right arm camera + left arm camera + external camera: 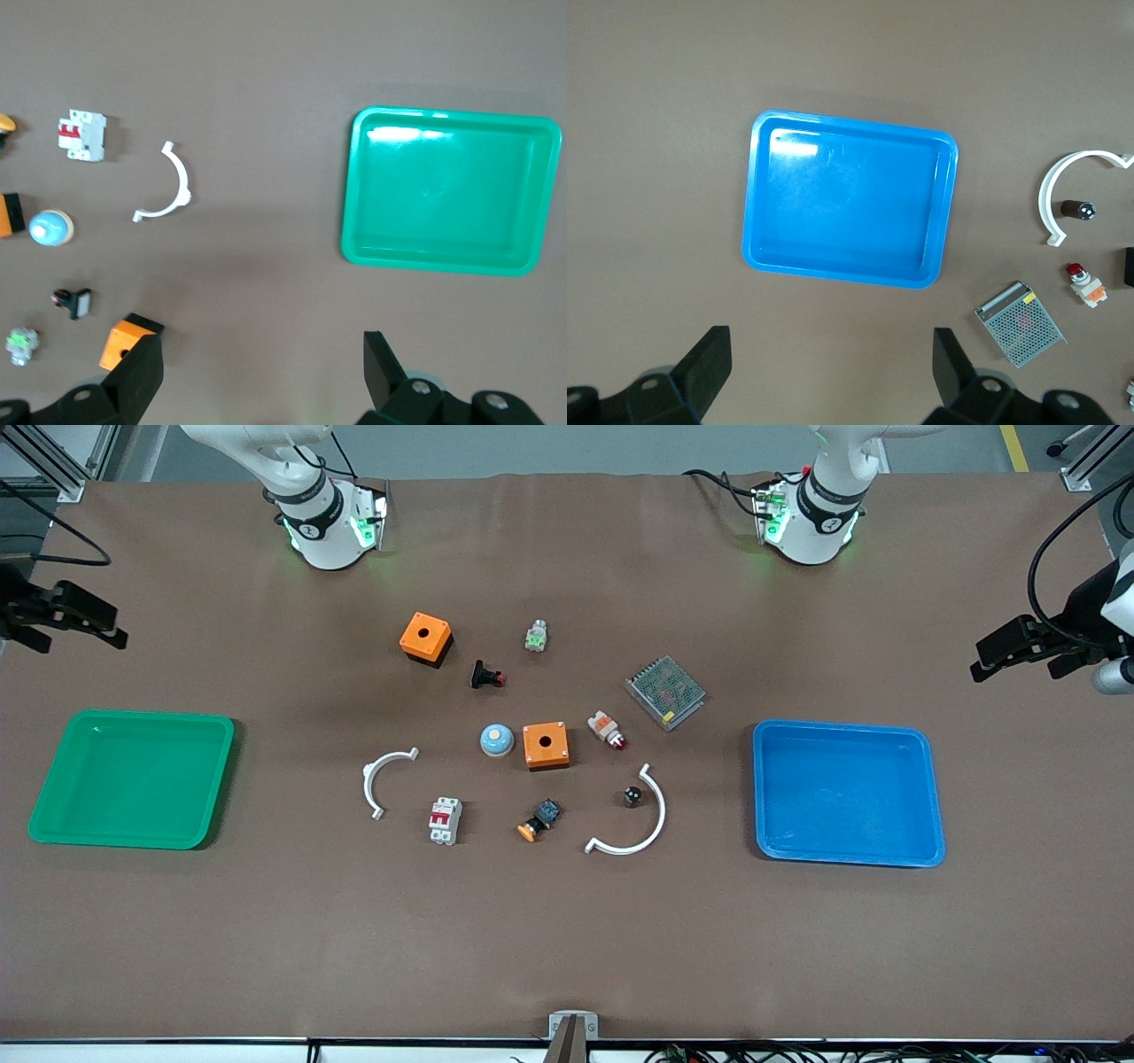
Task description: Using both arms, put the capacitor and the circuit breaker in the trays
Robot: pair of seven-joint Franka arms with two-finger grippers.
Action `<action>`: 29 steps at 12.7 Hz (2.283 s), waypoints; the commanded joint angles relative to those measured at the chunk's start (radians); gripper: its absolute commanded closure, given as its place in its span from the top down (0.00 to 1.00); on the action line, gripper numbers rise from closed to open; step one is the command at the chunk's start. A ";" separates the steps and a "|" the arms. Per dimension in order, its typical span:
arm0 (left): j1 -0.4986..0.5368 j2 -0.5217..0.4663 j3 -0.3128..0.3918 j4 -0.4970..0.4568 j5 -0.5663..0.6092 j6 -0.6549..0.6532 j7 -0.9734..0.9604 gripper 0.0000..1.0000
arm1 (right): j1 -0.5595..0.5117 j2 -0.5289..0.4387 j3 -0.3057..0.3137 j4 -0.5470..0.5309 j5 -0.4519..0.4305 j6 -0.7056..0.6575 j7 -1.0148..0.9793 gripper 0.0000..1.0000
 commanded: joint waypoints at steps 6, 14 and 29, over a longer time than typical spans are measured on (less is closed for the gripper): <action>0.000 0.018 -0.001 0.015 -0.004 -0.008 -0.006 1.00 | -0.029 -0.029 0.031 -0.029 -0.002 -0.004 0.057 1.00; -0.154 0.209 -0.082 0.021 -0.021 0.004 -0.236 1.00 | -0.043 0.014 0.028 0.012 -0.010 -0.046 0.058 1.00; -0.492 0.754 -0.073 0.181 -0.052 0.636 -0.704 1.00 | 0.358 0.406 0.042 -0.041 0.145 0.446 0.448 1.00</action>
